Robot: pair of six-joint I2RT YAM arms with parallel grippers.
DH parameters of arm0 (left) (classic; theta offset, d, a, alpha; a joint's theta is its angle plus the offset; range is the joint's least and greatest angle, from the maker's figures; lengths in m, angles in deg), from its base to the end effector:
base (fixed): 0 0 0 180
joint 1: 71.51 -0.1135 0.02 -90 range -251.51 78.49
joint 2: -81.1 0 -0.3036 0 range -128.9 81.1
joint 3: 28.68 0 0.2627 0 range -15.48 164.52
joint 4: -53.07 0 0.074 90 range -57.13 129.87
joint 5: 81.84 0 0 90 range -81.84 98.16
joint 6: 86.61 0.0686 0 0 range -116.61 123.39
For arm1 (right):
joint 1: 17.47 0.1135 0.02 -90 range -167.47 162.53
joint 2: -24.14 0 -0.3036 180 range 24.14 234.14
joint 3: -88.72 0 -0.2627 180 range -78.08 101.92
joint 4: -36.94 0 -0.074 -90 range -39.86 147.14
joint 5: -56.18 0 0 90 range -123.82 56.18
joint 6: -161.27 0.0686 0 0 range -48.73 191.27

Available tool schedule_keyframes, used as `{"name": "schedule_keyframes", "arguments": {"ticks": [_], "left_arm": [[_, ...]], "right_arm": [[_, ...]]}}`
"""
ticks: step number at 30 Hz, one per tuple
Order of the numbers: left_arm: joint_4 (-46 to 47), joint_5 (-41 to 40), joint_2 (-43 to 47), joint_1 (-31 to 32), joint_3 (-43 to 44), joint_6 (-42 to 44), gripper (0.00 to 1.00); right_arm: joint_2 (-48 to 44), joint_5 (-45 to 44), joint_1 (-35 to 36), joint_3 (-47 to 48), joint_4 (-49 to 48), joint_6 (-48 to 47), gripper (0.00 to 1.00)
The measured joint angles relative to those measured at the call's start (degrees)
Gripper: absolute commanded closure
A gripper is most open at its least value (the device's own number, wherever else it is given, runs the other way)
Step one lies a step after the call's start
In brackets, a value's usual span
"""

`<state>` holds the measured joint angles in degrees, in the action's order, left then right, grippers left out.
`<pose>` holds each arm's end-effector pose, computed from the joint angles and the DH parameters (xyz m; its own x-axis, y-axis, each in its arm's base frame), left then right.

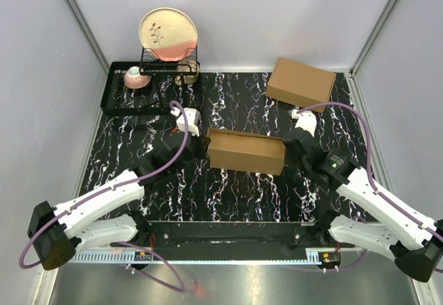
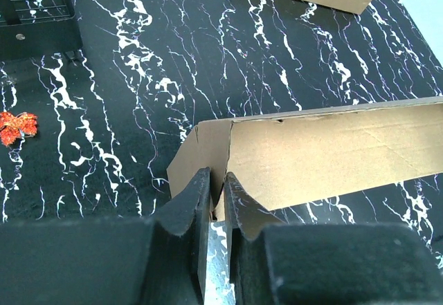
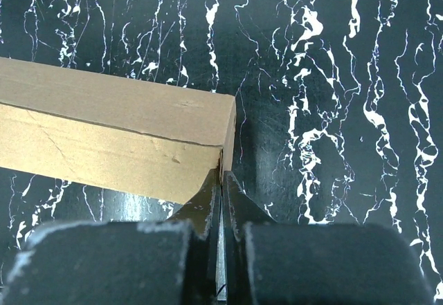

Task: Fold the paper box

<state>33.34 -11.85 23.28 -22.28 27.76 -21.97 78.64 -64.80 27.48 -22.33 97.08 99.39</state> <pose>0.1811 -0.1741 0.3143 -0.4280 -0.1199 -0.8958 0.3539 0.8898 -0.2882 0.1600 0.1099 0.3312 -0.6122 -0.0402 -0.7897 -0.0711 0.9975 0.0044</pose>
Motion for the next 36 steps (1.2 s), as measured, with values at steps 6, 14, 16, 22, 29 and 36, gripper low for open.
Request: {"name": "schedule_keyframes", "arguments": {"ticks": [6, 14, 16, 22, 29, 36], "left_arm": [[0.17, -0.31, -0.44, 0.0, 0.07, -0.15, 0.87], [-1.64, -0.92, -2.23, -0.28, 2.12, -1.46, 0.96], [-2.97, -1.14, -2.75, -0.31, 3.08, -1.51, 0.99], [-6.19, -1.2, -3.87, -0.31, 5.44, -1.55, 1.0], [-7.91, -1.05, -4.44, -0.35, 6.67, -1.75, 1.0], [-11.56, -0.61, -5.75, -0.57, 9.66, -2.21, 1.0]], "right_arm": [[0.44, -0.09, 0.0, 0.04, -0.35, -0.74, 1.0], [1.57, -1.18, 0.0, 0.31, -0.85, -1.68, 1.0], [1.7, -1.38, 0.0, 0.35, -0.87, -1.9, 1.0], [2.08, -1.46, 0.0, 0.55, -0.9, -2.4, 1.0], [2.45, -1.57, 0.0, 0.72, -1.01, -2.69, 1.0], [2.82, -1.6, 0.0, 0.98, -0.83, -3.06, 1.0]]}}
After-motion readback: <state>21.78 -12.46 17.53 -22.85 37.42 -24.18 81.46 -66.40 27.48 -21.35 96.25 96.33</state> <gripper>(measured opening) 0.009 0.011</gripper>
